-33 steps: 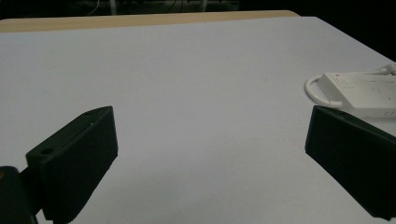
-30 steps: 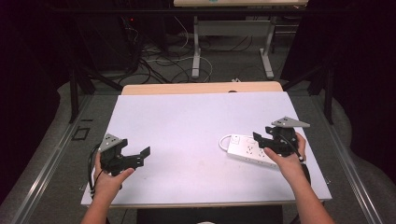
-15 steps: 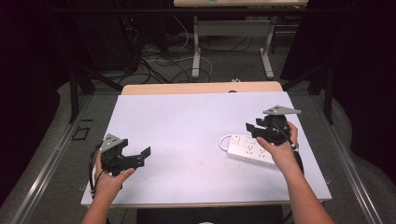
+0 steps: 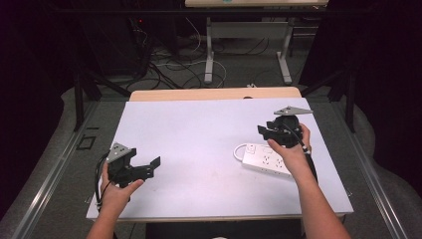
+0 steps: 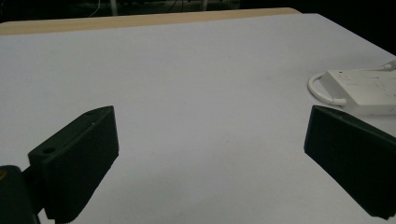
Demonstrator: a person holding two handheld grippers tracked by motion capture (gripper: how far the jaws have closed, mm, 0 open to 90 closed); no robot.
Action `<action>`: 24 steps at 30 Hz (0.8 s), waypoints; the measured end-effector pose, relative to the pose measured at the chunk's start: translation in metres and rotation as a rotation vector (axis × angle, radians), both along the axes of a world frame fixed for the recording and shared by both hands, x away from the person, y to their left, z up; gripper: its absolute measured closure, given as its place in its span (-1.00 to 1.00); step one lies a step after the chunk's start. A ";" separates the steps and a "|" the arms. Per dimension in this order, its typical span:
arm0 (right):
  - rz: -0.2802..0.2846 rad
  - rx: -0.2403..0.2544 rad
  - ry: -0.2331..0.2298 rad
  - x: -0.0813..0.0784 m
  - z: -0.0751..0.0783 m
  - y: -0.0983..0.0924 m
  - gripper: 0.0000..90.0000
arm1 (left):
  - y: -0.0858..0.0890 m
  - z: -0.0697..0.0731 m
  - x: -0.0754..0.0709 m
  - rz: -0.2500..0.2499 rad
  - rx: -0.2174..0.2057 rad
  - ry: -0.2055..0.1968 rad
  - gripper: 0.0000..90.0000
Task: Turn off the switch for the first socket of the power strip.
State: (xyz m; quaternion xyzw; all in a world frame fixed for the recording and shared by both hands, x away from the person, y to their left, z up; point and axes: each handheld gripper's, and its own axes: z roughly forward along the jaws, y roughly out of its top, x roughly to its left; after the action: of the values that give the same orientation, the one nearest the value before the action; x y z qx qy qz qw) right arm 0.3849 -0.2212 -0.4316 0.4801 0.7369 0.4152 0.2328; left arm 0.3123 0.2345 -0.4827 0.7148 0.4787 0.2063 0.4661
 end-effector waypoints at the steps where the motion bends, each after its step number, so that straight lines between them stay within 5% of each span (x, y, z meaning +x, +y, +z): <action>1: -0.004 -0.007 0.004 0.003 -0.001 0.000 0.33 | 0.000 0.000 0.000 0.000 0.000 0.000 -0.93; 24: -0.038 -0.001 0.038 0.017 -0.025 -0.011 0.73 | -0.004 -0.004 0.001 -0.010 0.017 0.007 -0.93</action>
State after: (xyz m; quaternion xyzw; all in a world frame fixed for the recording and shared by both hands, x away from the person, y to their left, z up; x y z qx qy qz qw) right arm 0.4019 -0.2324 -0.4569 0.5019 0.7321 0.4010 0.2267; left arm 0.3132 0.2304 -0.4864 0.7217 0.4751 0.2058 0.4595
